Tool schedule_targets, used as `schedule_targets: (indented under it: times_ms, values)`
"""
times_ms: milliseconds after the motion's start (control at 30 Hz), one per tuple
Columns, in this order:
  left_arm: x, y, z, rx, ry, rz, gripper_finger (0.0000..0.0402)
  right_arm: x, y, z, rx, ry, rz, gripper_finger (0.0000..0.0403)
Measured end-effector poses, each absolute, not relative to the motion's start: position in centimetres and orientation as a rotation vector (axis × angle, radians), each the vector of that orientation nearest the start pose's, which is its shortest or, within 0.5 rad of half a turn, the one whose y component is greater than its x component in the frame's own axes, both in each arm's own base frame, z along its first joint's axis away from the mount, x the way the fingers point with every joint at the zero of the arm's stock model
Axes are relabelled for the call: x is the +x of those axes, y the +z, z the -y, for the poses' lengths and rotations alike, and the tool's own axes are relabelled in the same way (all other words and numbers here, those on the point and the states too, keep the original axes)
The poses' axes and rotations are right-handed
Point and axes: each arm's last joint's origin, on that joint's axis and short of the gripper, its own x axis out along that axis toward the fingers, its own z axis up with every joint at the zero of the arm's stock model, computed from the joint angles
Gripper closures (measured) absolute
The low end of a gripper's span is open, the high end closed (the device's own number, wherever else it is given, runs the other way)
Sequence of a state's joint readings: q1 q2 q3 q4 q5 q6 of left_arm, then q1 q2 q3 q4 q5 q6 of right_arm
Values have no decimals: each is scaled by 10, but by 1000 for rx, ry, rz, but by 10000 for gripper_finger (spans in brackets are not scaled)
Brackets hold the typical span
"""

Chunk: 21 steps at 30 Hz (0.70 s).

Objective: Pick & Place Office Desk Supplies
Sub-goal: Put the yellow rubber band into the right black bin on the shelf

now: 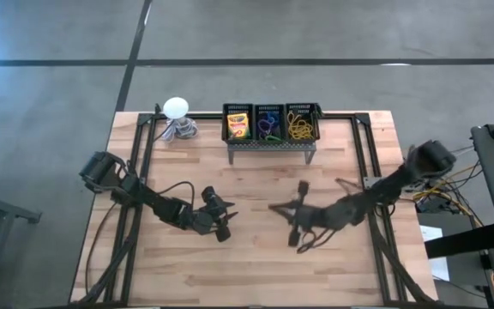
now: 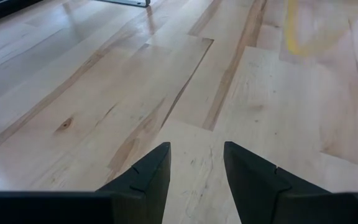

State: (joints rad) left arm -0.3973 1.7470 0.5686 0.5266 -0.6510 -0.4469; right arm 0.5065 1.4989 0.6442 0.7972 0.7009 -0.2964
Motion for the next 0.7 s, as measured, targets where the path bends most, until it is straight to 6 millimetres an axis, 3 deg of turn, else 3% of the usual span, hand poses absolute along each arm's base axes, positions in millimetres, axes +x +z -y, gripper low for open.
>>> schedule_targets:
  times_ms: [167,333,567,700]
  values:
    - [272,105,95,-106,362,-495,246,256,265,-102,-406,-363,-46,394]
    - [272,105,95,-106,363,-495,246,239,305,-58,-461,-547,-93,394]
    - [272,105,95,-106,362,-495,246,211,330,9,-476,-784,-214,394]
    - [272,105,95,-106,362,-495,246,199,330,43,-425,-846,-243,394]
